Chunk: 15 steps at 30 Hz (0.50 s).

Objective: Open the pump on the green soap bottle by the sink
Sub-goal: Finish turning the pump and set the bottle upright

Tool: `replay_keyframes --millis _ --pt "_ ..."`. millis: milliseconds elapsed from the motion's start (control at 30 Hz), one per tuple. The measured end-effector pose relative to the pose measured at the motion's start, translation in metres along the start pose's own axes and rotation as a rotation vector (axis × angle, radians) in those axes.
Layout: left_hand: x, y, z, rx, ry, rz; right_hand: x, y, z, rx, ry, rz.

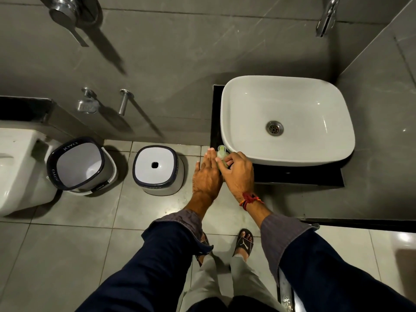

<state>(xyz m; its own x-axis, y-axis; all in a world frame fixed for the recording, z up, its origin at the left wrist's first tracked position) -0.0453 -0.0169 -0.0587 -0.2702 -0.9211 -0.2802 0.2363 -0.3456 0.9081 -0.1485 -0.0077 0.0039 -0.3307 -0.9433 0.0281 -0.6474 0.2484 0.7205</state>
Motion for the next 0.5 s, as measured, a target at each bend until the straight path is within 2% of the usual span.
replay_keyframes --millis 100,200,267,333,500 --pt "-0.003 0.001 -0.005 -0.232 0.097 0.014 -0.008 -0.003 0.025 0.170 -0.216 0.058" --pt "-0.007 -0.001 -0.013 -0.426 0.142 0.054 -0.010 -0.020 0.044 0.308 -0.410 -0.130" --pt "-0.007 -0.002 -0.015 -0.479 0.069 0.038 -0.009 -0.028 0.044 0.421 -0.441 -0.185" --pt "-0.004 0.003 -0.017 -0.512 0.037 0.038 -0.004 -0.031 0.046 0.479 -0.476 -0.169" --pt "0.007 0.017 -0.021 -0.548 -0.008 0.030 0.003 -0.036 0.037 0.477 -0.484 -0.150"
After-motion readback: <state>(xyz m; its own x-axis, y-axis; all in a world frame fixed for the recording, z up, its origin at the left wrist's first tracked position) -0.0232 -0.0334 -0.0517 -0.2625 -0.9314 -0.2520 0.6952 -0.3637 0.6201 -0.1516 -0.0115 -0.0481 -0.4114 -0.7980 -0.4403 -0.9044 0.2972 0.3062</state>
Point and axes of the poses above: each hand's wrist, its own x-axis towards the middle knuckle, its own y-axis out of the back of the hand, z = x × y, the point moved 4 cm from there along x, towards the middle knuckle, and after that the axes turned 1 degree about -x, right-handed, at the moved point
